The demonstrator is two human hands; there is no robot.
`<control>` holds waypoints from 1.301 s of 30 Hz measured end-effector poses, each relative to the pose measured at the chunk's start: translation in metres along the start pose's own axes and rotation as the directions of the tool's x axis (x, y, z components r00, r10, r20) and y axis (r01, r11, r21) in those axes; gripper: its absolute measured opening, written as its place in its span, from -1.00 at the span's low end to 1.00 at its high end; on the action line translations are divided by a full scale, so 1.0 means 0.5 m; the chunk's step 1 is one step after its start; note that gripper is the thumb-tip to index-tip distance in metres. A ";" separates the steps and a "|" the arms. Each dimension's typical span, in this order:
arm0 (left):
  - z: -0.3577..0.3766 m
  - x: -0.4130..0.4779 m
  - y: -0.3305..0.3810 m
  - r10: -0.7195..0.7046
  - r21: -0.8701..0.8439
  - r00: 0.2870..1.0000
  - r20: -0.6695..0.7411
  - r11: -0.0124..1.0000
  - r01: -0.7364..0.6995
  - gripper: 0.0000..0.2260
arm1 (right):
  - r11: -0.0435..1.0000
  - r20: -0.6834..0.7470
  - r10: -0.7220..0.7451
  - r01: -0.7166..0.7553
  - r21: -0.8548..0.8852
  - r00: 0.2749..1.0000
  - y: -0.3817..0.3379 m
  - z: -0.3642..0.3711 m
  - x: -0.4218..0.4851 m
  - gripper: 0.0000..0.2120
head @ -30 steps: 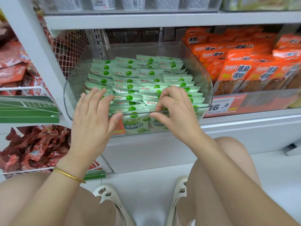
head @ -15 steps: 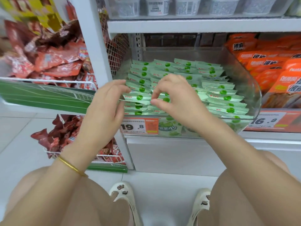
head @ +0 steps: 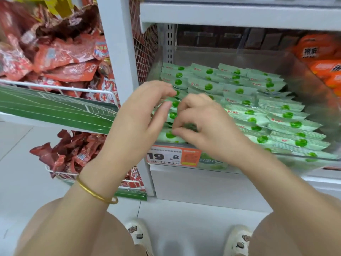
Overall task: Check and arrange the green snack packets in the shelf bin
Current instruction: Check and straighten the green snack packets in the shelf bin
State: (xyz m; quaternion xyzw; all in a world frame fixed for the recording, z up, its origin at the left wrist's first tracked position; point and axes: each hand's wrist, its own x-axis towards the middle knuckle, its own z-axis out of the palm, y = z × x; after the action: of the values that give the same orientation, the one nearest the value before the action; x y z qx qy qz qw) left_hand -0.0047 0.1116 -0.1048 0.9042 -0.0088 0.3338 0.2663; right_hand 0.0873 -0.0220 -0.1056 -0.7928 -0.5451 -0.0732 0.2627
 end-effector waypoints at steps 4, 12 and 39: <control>-0.003 -0.001 0.010 -0.080 -0.125 0.995 -0.052 0.990 0.073 -0.72 | 0.886 -0.185 0.210 -0.106 0.451 0.960 -0.005 -0.020 0.005 -0.93; -0.007 -0.001 0.035 -0.199 -0.523 0.980 -0.006 0.836 0.167 -0.45 | 0.626 -0.183 0.401 -0.123 0.770 0.898 -0.006 -0.053 0.003 -0.84; 0.003 -0.006 0.047 -0.270 -0.668 0.924 0.270 0.639 0.382 -0.31 | 0.634 -0.092 0.288 -0.117 0.764 0.953 0.028 -0.060 -0.045 -0.38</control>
State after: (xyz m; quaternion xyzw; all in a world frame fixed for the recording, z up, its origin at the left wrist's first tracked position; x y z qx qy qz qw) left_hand -0.0106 0.0901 -0.0965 0.7392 0.0077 0.1839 0.6478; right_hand 0.0961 -0.0589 -0.0938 -0.6576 -0.4032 0.1068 0.6274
